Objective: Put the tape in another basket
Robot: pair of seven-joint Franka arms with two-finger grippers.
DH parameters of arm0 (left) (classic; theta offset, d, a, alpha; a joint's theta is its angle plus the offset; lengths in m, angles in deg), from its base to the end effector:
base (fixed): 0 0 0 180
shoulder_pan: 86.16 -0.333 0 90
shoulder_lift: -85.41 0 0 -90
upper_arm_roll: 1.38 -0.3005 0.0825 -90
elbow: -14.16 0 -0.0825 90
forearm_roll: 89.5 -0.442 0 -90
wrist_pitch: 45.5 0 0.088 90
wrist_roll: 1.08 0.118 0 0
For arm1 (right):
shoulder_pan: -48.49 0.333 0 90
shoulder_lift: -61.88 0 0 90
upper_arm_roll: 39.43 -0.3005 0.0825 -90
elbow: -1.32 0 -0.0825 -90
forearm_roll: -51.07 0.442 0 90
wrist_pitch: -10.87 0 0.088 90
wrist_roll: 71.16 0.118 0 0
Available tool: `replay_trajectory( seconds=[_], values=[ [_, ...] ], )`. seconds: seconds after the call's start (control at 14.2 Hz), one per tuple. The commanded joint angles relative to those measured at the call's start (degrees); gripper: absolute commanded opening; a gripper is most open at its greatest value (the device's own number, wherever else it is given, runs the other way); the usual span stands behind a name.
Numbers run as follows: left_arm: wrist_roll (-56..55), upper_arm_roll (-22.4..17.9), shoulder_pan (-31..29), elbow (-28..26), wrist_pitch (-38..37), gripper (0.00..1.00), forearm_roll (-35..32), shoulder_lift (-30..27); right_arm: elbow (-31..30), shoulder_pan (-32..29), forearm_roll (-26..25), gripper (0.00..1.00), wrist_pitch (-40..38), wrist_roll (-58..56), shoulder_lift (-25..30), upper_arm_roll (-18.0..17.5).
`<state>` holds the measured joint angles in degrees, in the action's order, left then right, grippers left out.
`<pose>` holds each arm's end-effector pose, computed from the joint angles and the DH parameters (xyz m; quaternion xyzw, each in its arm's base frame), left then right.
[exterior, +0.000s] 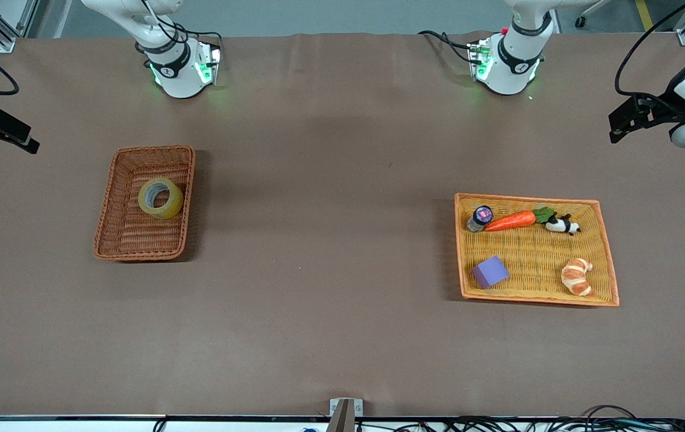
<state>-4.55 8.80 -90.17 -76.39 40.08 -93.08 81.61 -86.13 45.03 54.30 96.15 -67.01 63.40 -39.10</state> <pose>0.5820 -0.0583 0.6257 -0.9990 0.0212 0.0076 0.0378 0.5953 -0.0324 0.6305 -0.9973 0.0670 0.0058 0.0282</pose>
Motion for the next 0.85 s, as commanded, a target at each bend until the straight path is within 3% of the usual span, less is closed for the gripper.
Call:
replay_trajectory(
  seconds=[0.0,0.78],
  values=[
    [1.0,0.3,0.1,1.5,-1.3,1.0,-0.5,0.5,1.2,-0.3,1.5,1.0,-0.1,-0.3,-0.8,0.1],
    [1.0,0.2,0.1,1.4,-1.4,1.0,3.1,0.5,1.5,-0.2,0.9,1.0,-0.6,-4.8,-0.8,0.1]
  ],
)
